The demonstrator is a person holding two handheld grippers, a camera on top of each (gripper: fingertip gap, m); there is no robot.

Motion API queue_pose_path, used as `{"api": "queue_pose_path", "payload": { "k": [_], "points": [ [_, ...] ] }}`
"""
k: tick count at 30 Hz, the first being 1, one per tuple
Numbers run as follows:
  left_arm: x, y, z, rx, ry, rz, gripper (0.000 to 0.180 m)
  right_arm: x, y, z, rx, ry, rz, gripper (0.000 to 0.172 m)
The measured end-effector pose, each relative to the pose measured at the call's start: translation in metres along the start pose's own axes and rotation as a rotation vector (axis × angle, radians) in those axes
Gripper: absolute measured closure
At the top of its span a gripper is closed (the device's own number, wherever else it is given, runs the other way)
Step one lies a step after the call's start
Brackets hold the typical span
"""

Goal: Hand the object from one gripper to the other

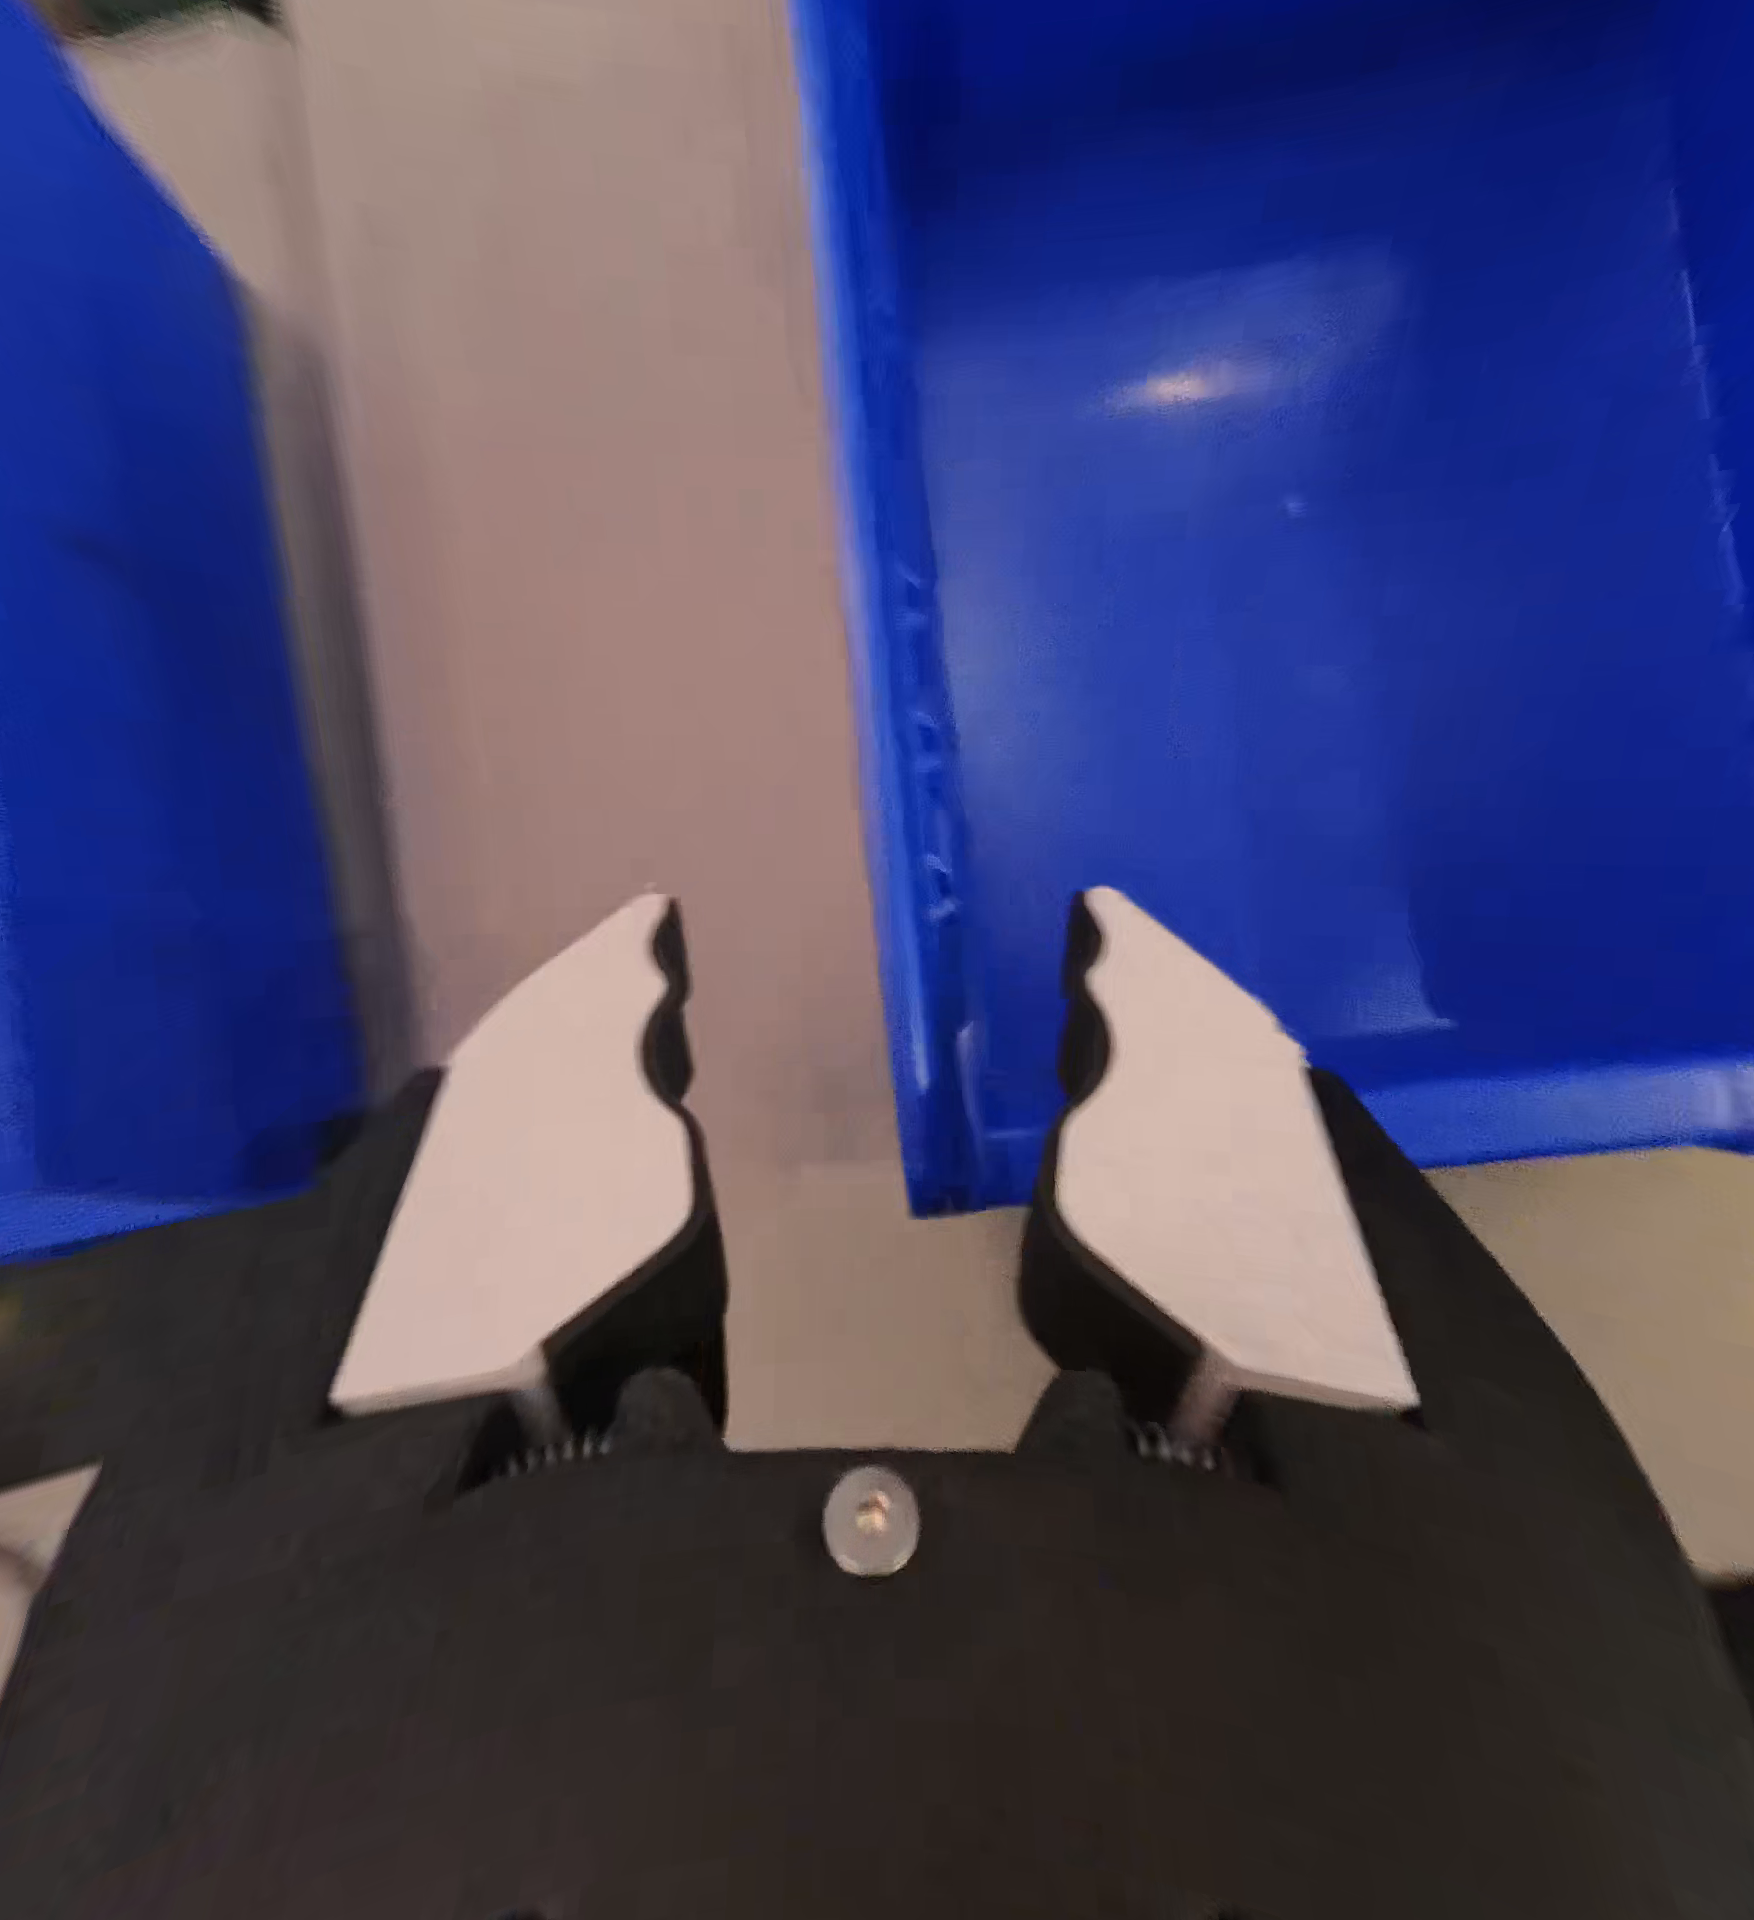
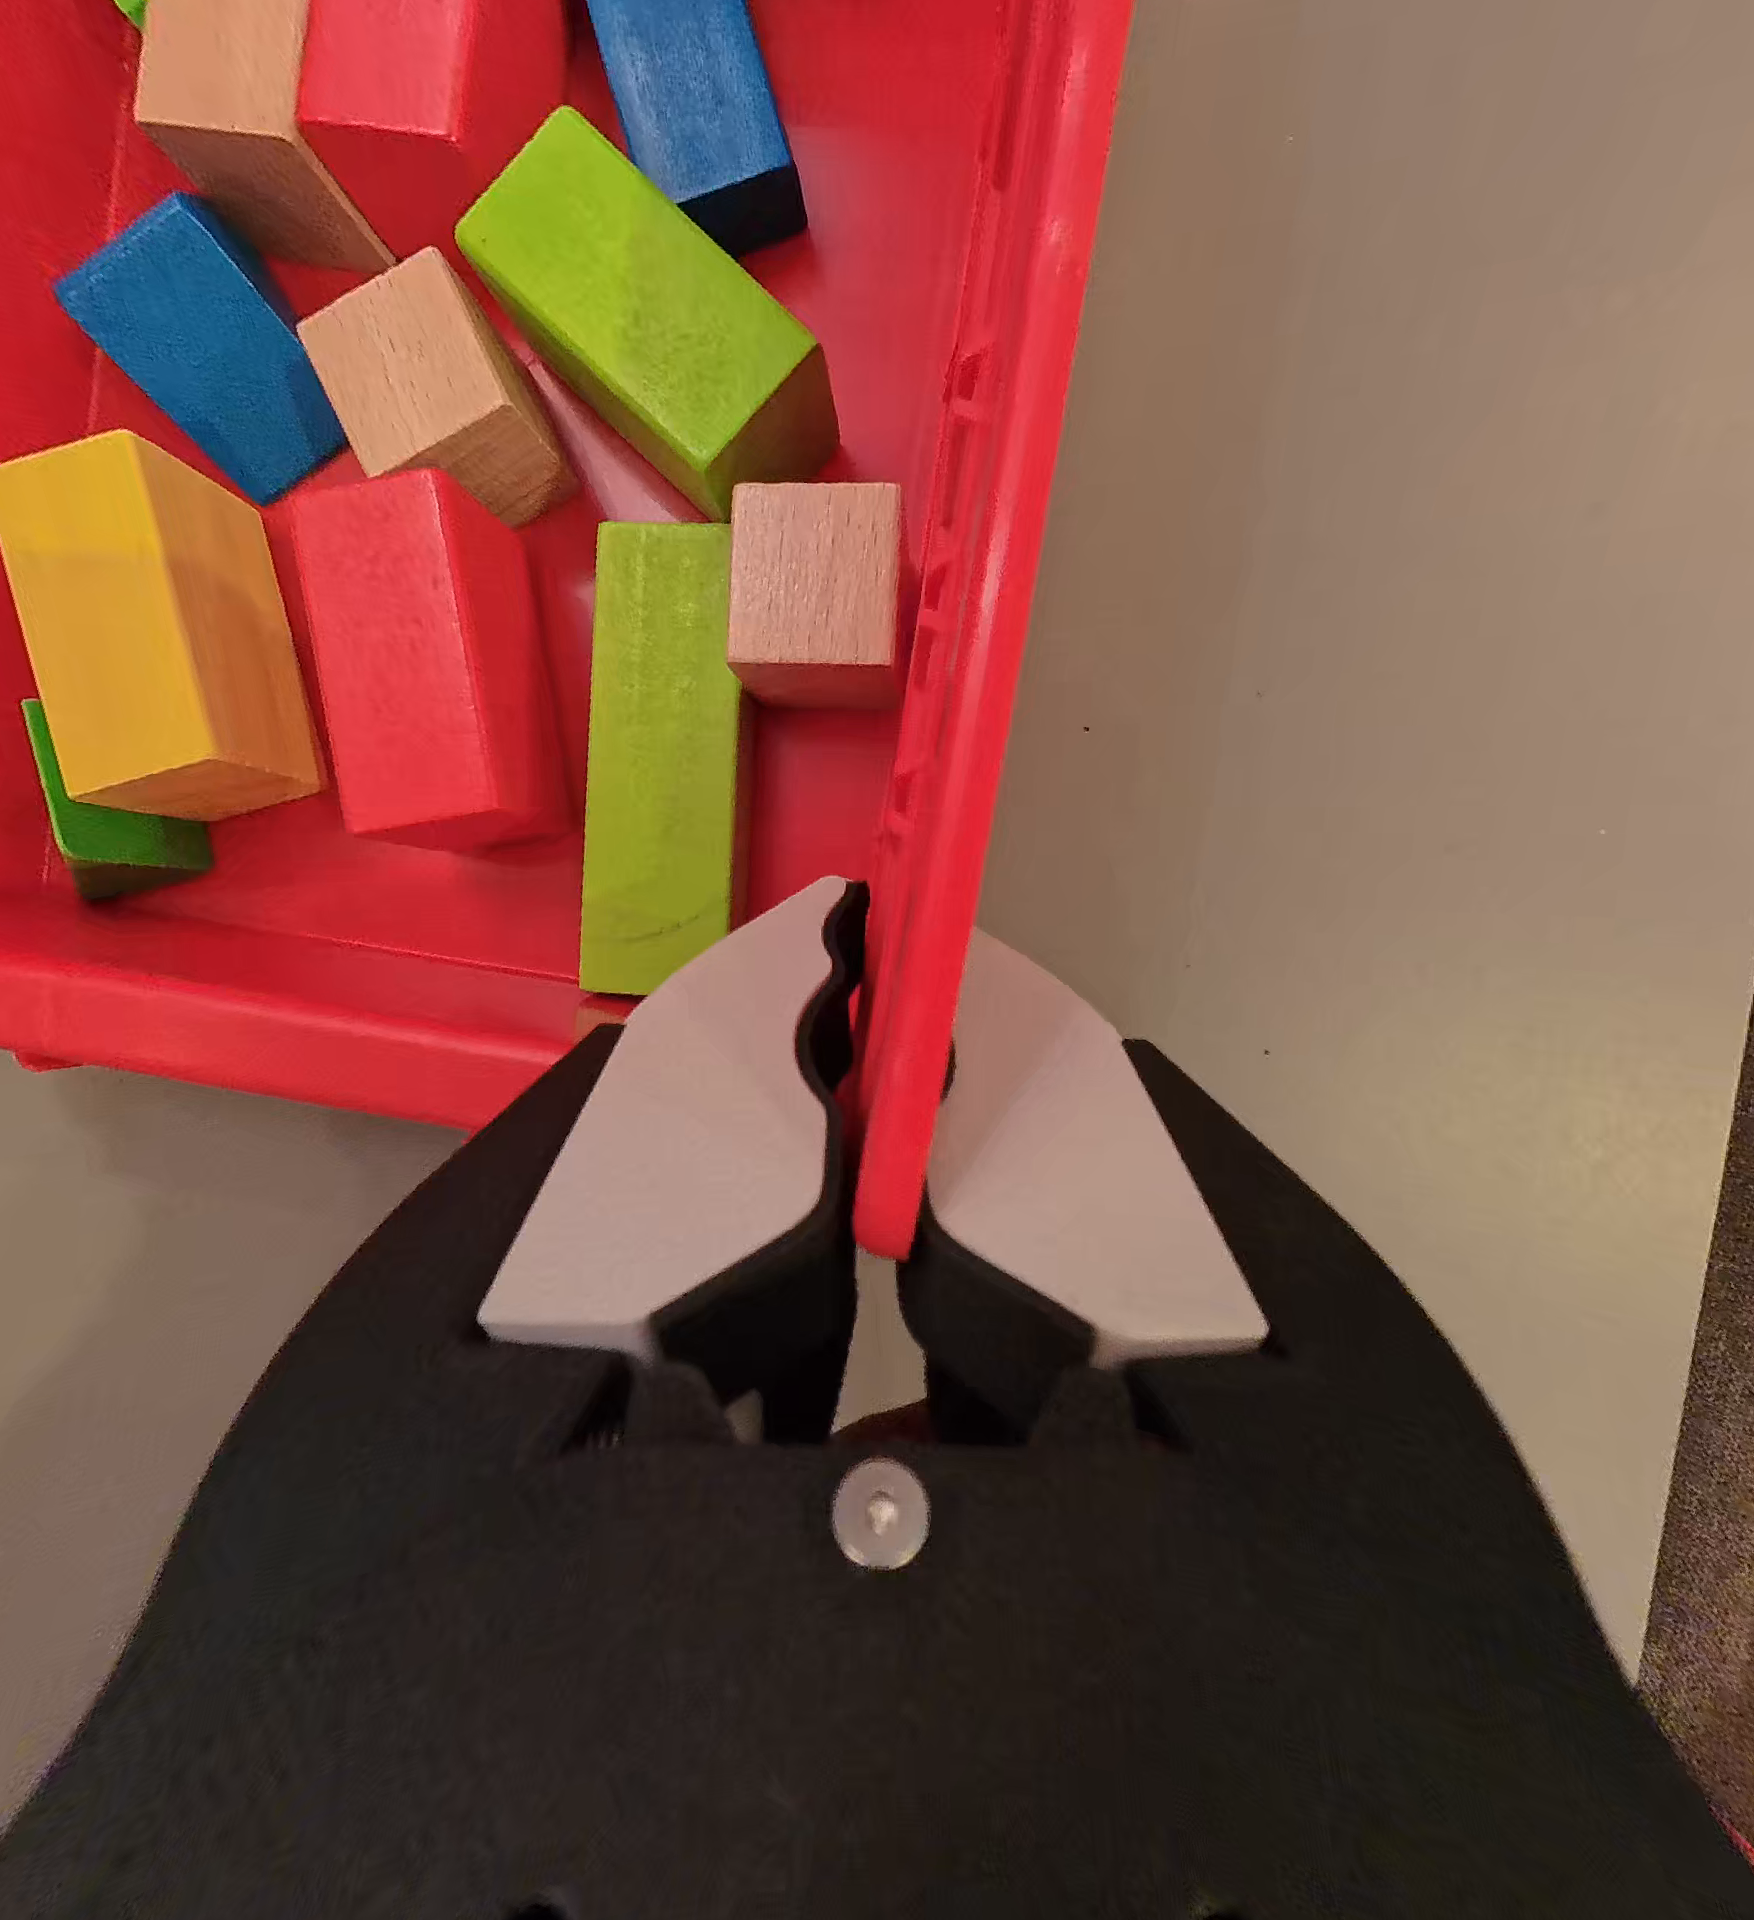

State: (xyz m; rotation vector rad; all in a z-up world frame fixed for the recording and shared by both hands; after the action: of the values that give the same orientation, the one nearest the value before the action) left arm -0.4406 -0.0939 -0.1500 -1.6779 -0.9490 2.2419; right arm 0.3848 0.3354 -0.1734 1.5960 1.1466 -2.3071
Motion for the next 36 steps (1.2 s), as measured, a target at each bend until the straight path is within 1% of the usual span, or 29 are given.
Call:
{"api": "queue_pose_path", "payload": {
  "k": [1, 2, 3, 4, 6, 7, 11, 16, 23, 29, 31, 36],
  "points": [
    [0.007, 0.004, -0.002, -0.014, 0.074, 0.02, 0.123, 0.0, 0.0, 0.0, -0.002, 0.001, 0.001, 0.171],
    [0.011, 0.006, -0.003, -0.029, 0.105, 0.022, 0.136, -0.001, 0.0, 0.0, -0.007, 0.002, 0.005, 0.171],
    [0.014, 0.006, -0.004, -0.041, 0.14, 0.007, 0.156, -0.001, 0.0, 0.001, -0.012, 0.002, 0.009, 0.171],
    [0.014, 0.005, -0.005, -0.073, 0.176, -0.017, 0.169, -0.002, 0.001, 0.001, -0.016, 0.002, 0.014, 0.171],
    [0.014, 0.005, -0.005, -0.059, 0.157, -0.01, 0.174, -0.005, 0.004, 0.001, -0.016, 0.002, 0.021, 0.171],
    [0.014, 0.005, -0.005, -0.036, 0.145, -0.007, 0.175, -0.007, 0.006, 0.0, -0.014, 0.002, 0.024, 0.171],
    [0.008, 0.009, -0.007, -0.017, 0.188, -0.015, 0.176, -0.019, 0.02, -0.004, -0.002, -0.004, 0.036, 0.171],
    [-0.011, 0.014, -0.008, 0.049, 0.244, -0.02, 0.176, -0.043, 0.044, -0.007, 0.008, -0.018, 0.07, 0.171],
    [-0.035, 0.018, -0.036, 0.203, 0.337, 0.02, 0.176, -0.084, 0.082, -0.004, -0.008, -0.031, 0.136, 0.171],
    [-0.05, 0.013, -0.09, 0.373, 0.456, 0.032, 0.175, -0.114, 0.12, 0.007, -0.019, -0.039, 0.165, 0.171],
    [-0.054, 0.011, -0.115, 0.435, 0.496, 0.039, 0.175, -0.123, 0.135, 0.012, -0.017, -0.041, 0.166, 0.171],
    [-0.056, 0.004, -0.189, 0.526, 0.591, 0.047, 0.175, -0.142, 0.174, 0.024, 0.005, -0.026, 0.154, 0.171]
  ]
}}
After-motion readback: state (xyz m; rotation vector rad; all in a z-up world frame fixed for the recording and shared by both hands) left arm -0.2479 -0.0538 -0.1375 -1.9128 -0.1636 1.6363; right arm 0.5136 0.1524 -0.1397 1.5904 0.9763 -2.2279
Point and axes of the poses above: each gripper's, where its closed fingertips meet, x out along the fingers, y out of its underside, z = x × y across the jaws, the point moved 8 cm from there along -x, back along the fingers, and after that the axes turned 6 degrees about -y, right-handed, at the moved point
